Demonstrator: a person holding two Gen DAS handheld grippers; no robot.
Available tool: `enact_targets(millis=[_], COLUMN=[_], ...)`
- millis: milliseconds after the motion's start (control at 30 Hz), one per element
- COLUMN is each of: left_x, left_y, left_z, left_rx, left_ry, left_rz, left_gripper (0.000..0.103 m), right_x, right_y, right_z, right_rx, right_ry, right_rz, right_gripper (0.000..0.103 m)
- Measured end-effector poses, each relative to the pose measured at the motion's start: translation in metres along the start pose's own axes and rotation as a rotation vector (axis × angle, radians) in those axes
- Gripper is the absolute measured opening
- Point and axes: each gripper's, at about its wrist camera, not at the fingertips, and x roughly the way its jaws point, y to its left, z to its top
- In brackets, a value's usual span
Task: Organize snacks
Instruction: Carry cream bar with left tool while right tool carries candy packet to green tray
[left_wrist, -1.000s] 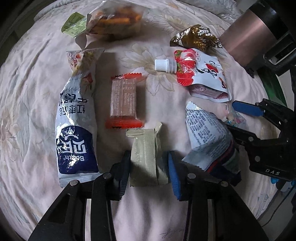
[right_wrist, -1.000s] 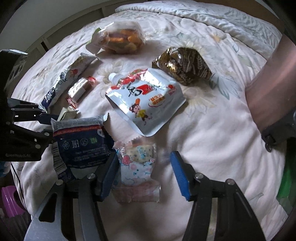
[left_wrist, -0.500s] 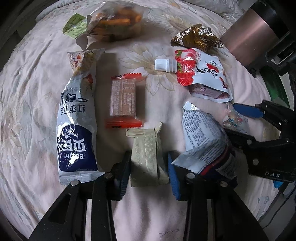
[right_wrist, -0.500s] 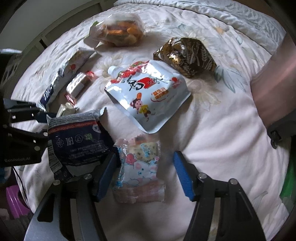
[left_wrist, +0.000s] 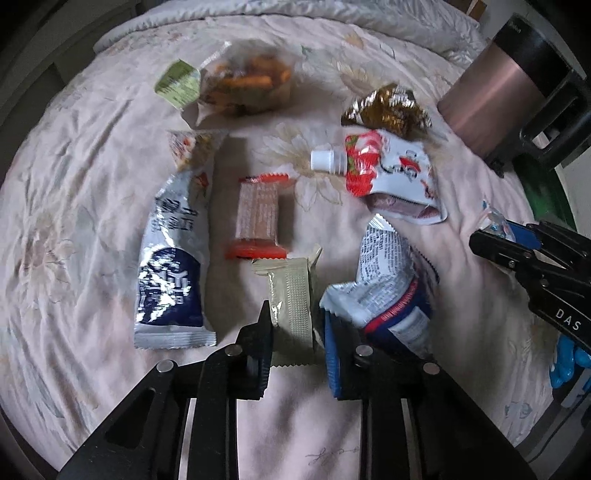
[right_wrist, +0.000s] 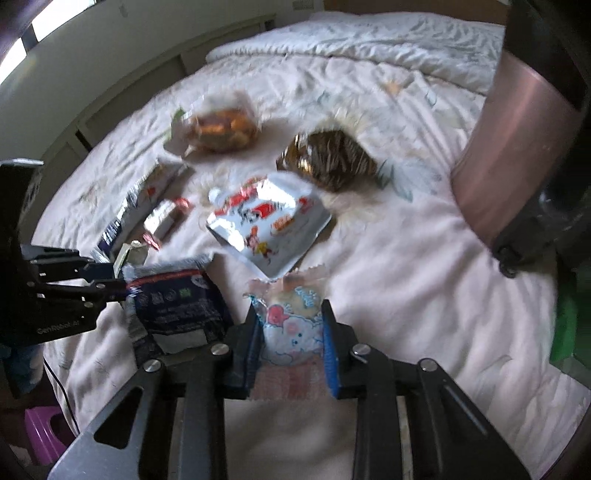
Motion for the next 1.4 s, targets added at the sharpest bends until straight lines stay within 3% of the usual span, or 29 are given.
enact_targets(millis=[400,667,933,1167,1400], left_x=[-0.070,-0.080,-0.074,-0.067,-0.059], left_y=[0.007,-0.051,-0.147,-0.241,-0.318], left_z=[-0.013,-0.016,-0.018,-0.002,0.027], left_rx=[0.007,0.105,0.240,0.371,0.428], left_ry=[-0.054,-0.014,0.033,0.009,-0.030], left_rz=[0.007,-0.023,-0.107,-0.184,-0.242], left_gripper=[0.021,0.021,0.021,0.021,0.021], right_x=[-0.043,-0.080,-0.127,-0.169,-0.209], right_y=[0.021,0.016,-0.050,-0.138,-0.223], right_z=[-0.014,-0.047,-0.100,-0.142,-0.163], right_rx=[0.066,0.122,0.226,0.362,0.444], right_ry=[-0.053,-0.047,-0.023,-0.021,-0.066], right_rz=[0.061,0.086,-0.031,-0.187,-0.324], right_gripper=[0.081,0.081,0.081,0.081,0.081])
